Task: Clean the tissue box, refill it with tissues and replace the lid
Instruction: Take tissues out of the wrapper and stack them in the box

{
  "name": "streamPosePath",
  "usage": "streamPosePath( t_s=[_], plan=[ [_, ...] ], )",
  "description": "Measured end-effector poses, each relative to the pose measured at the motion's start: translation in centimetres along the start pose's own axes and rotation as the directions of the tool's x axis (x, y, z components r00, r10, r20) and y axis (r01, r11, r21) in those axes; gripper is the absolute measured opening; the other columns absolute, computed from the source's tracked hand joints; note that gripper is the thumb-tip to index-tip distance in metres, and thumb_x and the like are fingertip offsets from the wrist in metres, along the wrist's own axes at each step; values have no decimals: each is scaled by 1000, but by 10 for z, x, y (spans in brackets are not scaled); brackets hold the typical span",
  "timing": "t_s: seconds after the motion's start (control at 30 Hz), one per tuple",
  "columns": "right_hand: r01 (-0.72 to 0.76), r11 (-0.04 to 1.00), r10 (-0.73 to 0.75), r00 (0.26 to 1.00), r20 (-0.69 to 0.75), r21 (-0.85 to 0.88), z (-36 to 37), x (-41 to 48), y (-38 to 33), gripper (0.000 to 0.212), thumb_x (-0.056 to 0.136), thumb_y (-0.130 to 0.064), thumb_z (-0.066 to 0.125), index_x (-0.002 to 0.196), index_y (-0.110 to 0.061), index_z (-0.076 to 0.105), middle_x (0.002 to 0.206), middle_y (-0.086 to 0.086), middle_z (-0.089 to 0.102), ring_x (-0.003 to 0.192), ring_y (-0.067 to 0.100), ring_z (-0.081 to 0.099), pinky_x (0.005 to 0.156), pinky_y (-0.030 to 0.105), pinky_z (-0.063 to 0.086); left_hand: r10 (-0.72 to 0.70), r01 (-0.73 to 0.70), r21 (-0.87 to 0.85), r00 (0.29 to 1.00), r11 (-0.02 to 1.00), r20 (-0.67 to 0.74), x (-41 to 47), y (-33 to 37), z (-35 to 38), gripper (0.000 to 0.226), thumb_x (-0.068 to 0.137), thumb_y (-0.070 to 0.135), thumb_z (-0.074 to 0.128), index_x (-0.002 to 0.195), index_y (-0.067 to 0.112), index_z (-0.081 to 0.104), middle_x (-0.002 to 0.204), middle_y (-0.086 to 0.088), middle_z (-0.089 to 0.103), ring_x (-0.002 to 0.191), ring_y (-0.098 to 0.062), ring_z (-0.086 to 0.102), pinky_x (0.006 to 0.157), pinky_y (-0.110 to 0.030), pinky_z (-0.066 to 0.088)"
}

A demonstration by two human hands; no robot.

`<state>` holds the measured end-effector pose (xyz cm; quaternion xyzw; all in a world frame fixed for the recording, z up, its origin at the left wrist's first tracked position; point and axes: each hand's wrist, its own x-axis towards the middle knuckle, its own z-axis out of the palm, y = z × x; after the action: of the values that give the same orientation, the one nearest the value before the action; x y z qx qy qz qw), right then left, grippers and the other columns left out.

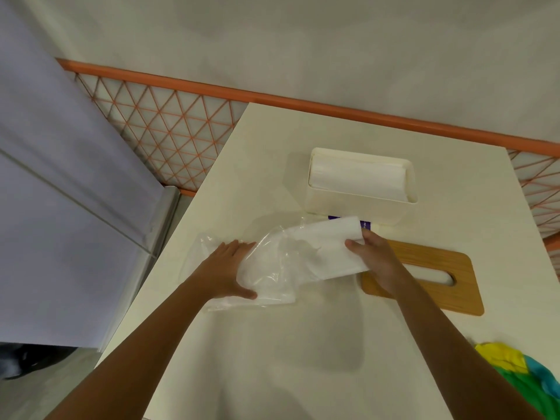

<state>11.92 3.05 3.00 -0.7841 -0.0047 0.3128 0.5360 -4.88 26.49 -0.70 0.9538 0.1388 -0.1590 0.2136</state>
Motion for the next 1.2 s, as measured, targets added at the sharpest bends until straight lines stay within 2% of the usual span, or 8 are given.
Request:
streamPosePath(
  t_s=[0.13, 0.23, 0.4, 0.67, 0.83, 1.0, 1.1, 1.2],
  plan=[
    [32, 999, -32, 998, -46, 13, -28, -6, -10, 31, 89, -10, 57, 119, -13, 57, 113, 6, 60, 103, 25, 56, 83, 35, 49, -23, 10, 100, 991, 995, 129, -3, 1, -8, 133, 48, 85, 59, 150, 20, 1, 160, 2, 0, 147, -17, -8, 117, -33, -7],
    [58, 997, -54, 995, -87, 44, -48, -9, -20, 32, 89, -10, 56, 120, -16, 57, 112, 3, 59, 104, 25, 55, 98, 45, 46, -40, 32, 46, 984, 998, 176, -7, 8, -22, 157, 19, 99, 35, 150, 21, -3, 159, 0, -7, 146, -17, -14, 116, -34, -10],
    [131, 990, -123, 982, -141, 50, -81, -18, -42, 27, 88, -13, 58, 115, -17, 59, 118, 5, 60, 111, 27, 55, 102, 47, 43, -96, 113, -83, 978, 990, 184, -5, 31, -46, 156, 19, 91, 51, 150, 25, -3, 159, 3, -7, 146, -20, -13, 118, -41, -3],
    [285, 945, -246, 943, -225, 161, -126, -35, -85, 22, 89, -9, 55, 110, -16, 57, 108, 4, 60, 96, 21, 58, 81, 29, 49, -144, 96, -628, 989, 772, -26, 34, 101, -71, 79, 82, 50, 62, 147, 23, 25, 153, 4, 28, 140, -16, 28, 110, -30, 25],
    [271, 913, -218, 955, -199, 303, -133, -34, -94, 31, 89, -10, 55, 120, -13, 55, 116, 6, 62, 106, 24, 59, 86, 32, 49, -123, 132, -886, 989, 444, 85, 63, 145, -82, 69, 81, 56, 57, 138, 21, 41, 135, 4, 51, 123, -17, 50, 109, -33, 34],
    [231, 912, -184, 969, -163, 339, -126, -22, -91, 33, 90, -11, 53, 123, -11, 51, 115, 6, 61, 101, 23, 59, 81, 31, 51, -56, 101, -989, 994, 105, 95, 77, 169, -93, 29, 95, 18, 45, 124, 14, 50, 105, -1, 63, 94, -19, 61, 79, -33, 52],
    [172, 939, -145, 983, -111, 297, -118, -9, -88, 35, 92, -11, 50, 127, -12, 46, 117, 6, 58, 95, 18, 58, 76, 29, 50, -130, 90, -992, 989, 92, 78, 88, 173, -99, 35, 94, 9, 40, 129, 9, 46, 100, -5, 61, 90, -22, 59, 74, -34, 50],
    [136, 961, -114, 988, -103, 240, -109, 11, -90, 40, 92, -9, 49, 131, -11, 43, 122, 9, 56, 101, 23, 56, 80, 33, 51, -243, 64, -965, 970, 255, 0, 103, 175, -105, 36, 94, 6, 35, 128, 9, 45, 111, -9, 58, 96, -25, 56, 82, -37, 48]
  ],
)
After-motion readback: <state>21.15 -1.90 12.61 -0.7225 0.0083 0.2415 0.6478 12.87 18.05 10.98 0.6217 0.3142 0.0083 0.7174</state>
